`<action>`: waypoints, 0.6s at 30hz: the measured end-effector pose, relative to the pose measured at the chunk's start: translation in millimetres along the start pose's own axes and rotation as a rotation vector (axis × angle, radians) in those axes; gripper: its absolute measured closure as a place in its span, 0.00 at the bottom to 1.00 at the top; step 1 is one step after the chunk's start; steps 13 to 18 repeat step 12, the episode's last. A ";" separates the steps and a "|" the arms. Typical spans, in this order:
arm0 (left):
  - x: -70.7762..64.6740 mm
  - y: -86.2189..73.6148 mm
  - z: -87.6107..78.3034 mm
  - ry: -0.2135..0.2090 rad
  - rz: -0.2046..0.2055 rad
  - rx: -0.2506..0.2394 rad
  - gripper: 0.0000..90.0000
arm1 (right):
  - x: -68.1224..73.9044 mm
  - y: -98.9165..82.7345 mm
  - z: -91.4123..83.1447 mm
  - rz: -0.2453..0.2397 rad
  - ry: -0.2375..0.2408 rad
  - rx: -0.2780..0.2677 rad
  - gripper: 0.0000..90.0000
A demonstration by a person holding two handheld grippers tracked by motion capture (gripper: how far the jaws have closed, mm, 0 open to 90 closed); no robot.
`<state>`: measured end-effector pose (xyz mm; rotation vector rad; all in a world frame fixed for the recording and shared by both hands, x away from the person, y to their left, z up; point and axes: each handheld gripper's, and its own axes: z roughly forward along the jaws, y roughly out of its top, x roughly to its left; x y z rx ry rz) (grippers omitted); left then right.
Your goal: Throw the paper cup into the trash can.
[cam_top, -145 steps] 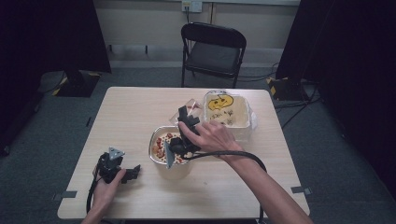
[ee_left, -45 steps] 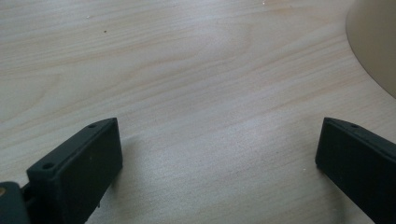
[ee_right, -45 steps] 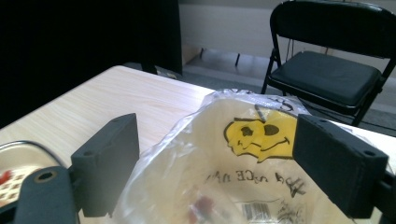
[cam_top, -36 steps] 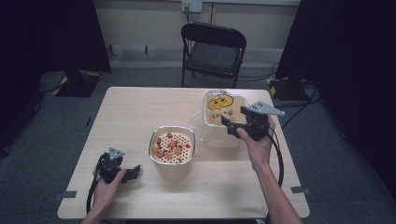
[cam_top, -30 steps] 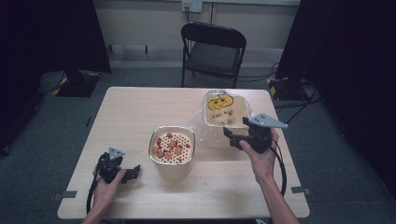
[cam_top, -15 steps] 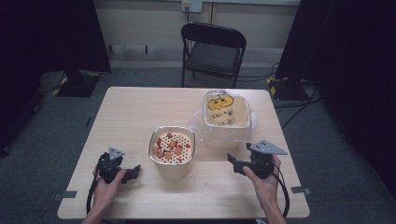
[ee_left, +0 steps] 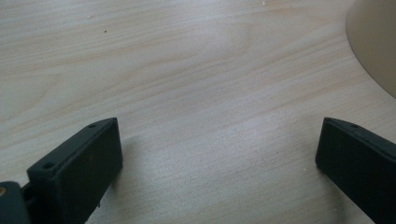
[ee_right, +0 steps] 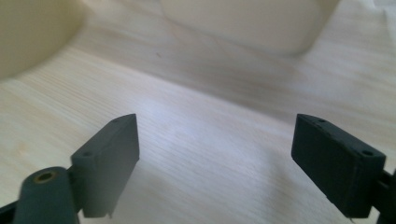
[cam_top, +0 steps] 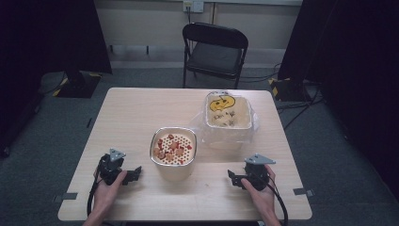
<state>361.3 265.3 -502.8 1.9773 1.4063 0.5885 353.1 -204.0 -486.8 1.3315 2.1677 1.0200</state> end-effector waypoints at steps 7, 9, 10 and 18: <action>0.0 0.0 0.0 0.000 0.000 0.000 0.00 | 5.4 -8.3 9.6 -0.045 -0.037 0.042 0.14; 0.0 0.0 0.0 0.000 0.000 0.000 0.00 | 4.5 -9.2 10.0 -0.045 -0.030 0.035 0.14; 0.0 0.0 0.0 -0.001 0.000 0.000 0.00 | 4.4 -9.1 10.0 -0.045 -0.028 0.035 0.14; 0.0 0.0 0.0 0.000 0.000 0.000 0.00 | 4.4 -9.1 10.1 -0.046 -0.028 0.035 0.14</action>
